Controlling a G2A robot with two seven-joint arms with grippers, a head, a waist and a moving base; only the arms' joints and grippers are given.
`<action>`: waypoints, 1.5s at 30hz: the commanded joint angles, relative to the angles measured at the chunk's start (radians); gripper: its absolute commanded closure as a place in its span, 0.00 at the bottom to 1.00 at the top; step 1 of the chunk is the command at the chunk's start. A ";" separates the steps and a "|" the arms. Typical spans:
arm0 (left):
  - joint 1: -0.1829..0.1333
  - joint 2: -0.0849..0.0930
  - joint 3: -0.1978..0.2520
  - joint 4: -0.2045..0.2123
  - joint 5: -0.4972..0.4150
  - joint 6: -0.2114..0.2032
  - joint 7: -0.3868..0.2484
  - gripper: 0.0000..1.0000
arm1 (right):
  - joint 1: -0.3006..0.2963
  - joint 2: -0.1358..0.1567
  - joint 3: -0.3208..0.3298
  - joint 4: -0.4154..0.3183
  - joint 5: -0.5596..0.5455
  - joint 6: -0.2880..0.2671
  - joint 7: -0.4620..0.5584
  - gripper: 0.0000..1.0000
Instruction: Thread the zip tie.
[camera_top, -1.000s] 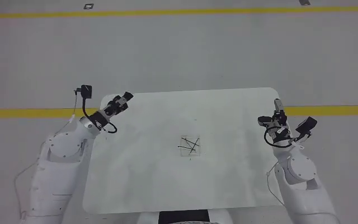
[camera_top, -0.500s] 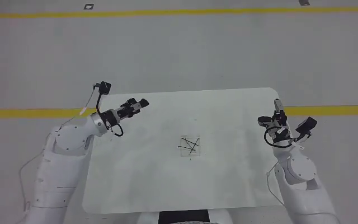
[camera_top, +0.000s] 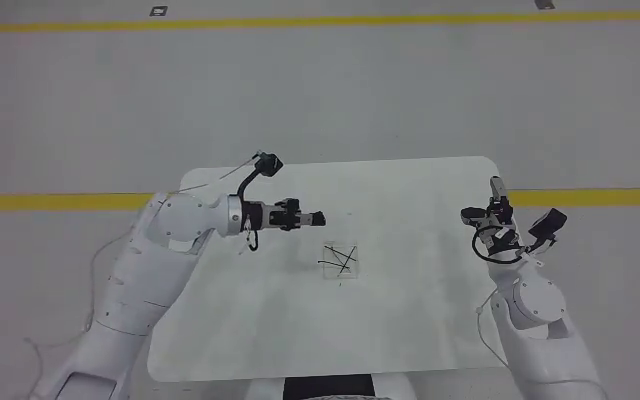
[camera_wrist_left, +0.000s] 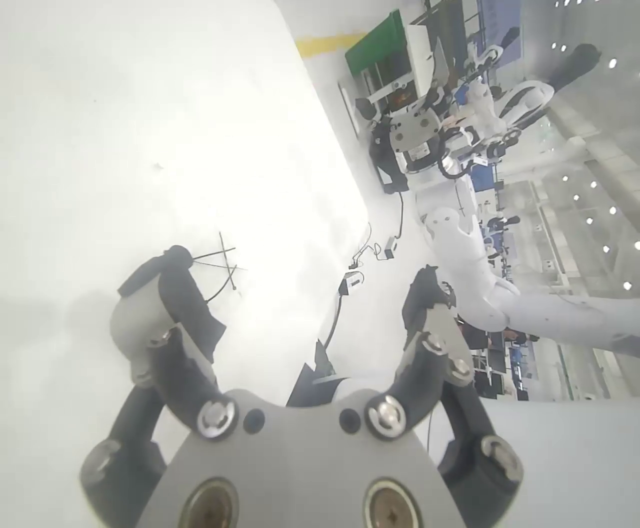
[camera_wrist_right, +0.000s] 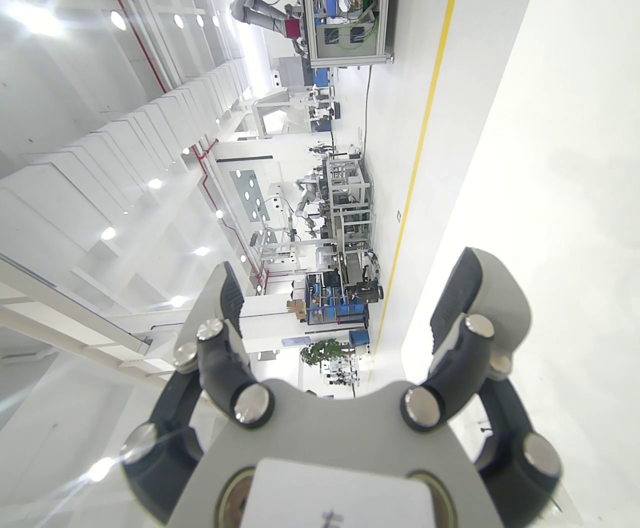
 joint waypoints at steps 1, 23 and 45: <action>0.000 0.000 0.000 0.000 0.000 0.000 0.000 0.00 | 0.000 0.000 0.000 0.000 0.000 0.000 0.000 0.00; -0.247 -0.064 0.378 0.127 0.094 0.103 -0.191 0.00 | 0.000 0.000 0.000 0.000 0.000 0.000 0.000 0.00; -0.351 -0.102 0.566 0.177 0.188 0.092 -0.278 0.00 | 0.000 0.000 0.000 0.000 0.000 0.000 0.000 0.00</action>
